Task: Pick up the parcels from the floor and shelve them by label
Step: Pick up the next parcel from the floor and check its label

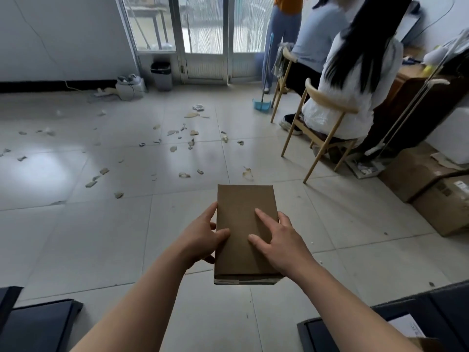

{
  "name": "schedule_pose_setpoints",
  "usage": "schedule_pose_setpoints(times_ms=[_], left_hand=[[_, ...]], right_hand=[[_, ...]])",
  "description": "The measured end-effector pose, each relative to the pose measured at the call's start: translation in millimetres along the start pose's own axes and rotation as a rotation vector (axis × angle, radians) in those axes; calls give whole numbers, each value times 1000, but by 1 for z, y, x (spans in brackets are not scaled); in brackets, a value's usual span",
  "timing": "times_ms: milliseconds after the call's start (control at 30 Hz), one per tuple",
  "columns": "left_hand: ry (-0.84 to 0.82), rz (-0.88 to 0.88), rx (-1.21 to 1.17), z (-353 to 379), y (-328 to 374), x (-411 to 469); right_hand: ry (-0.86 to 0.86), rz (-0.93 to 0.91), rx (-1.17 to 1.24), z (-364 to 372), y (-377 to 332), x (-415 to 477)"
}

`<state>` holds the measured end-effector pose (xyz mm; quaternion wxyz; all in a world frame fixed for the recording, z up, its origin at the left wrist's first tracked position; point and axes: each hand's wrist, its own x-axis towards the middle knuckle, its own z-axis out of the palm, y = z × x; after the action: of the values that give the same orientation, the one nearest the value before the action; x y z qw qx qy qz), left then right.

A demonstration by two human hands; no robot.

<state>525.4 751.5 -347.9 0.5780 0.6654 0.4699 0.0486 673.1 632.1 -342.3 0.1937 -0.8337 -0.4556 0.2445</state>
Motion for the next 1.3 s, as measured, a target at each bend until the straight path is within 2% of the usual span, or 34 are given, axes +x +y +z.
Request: schedule_pose_setpoints(times_ms=[400, 667, 933, 1167, 1300], left_hand=[[30, 60, -26, -53, 90, -123], [90, 83, -39, -62, 95, -178], [288, 198, -9, -67, 83, -203], [402, 226, -69, -84, 93, -215], [374, 181, -30, -88, 96, -218]], right_hand=[[34, -90, 25, -96, -92, -74], [59, -132, 63, -110, -118, -109], [98, -116, 257, -104, -143, -123], [58, -130, 264, -108, -160, -126], [72, -192, 277, -108, -163, -129]])
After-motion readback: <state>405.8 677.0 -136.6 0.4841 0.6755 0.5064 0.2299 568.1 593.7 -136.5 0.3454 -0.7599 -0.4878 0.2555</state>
